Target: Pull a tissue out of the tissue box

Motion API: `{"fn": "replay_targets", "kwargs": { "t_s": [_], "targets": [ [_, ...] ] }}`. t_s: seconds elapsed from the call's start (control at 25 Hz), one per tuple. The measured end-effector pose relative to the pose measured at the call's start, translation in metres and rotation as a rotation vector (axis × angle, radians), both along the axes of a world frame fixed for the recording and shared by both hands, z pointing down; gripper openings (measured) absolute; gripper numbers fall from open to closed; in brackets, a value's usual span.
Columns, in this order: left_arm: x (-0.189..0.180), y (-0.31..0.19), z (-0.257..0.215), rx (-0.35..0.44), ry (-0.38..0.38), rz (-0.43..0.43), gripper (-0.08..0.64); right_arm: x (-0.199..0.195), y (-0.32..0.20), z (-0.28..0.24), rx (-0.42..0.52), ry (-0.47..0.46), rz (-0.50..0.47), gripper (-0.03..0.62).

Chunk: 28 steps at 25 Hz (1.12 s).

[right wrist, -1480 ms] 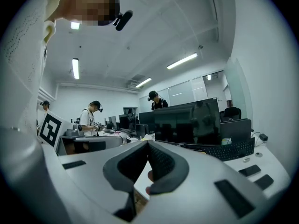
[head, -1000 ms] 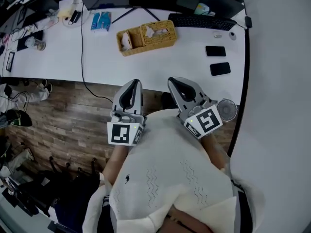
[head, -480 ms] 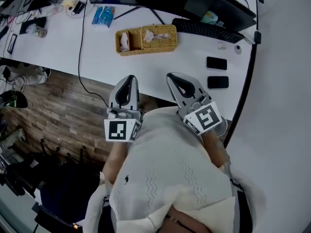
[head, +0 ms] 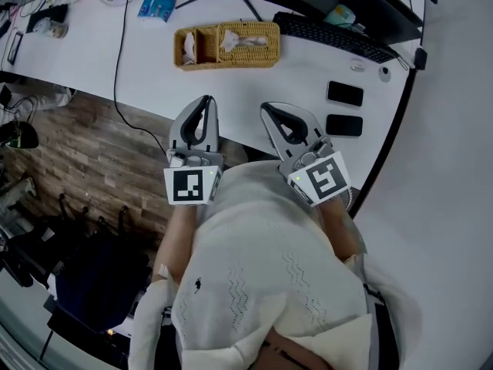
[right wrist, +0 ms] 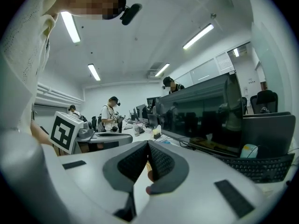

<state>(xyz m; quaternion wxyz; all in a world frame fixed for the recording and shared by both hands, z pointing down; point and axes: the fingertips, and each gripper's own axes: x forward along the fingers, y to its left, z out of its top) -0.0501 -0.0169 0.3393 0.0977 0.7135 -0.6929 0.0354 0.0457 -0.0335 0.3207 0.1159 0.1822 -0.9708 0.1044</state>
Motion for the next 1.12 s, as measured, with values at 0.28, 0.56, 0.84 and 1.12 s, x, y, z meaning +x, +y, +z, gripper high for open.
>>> {"fn": "replay_targets", "kwargs": {
  "t_s": [0.28, 0.56, 0.84, 1.12],
  "targets": [
    [0.011, -0.03, 0.037, -0.104, -0.007, 0.049, 0.021, 0.001, -0.019, 0.009, -0.03, -0.016, -0.011, 0.002],
    [0.008, -0.054, 0.058, -0.146, -0.03, 0.058, 0.113, 0.004, -0.03, 0.029, -0.088, 0.003, -0.006, 0.002],
    [0.004, -0.078, 0.077, -0.184, -0.035, 0.055, 0.13, 0.008, -0.04, 0.045, -0.125, 0.032, -0.005, 0.002],
    [-0.006, -0.098, 0.104, -0.254, -0.022, 0.054, 0.17, 0.012, -0.054, 0.058, -0.146, 0.048, 0.03, 0.002]
  ]
}}
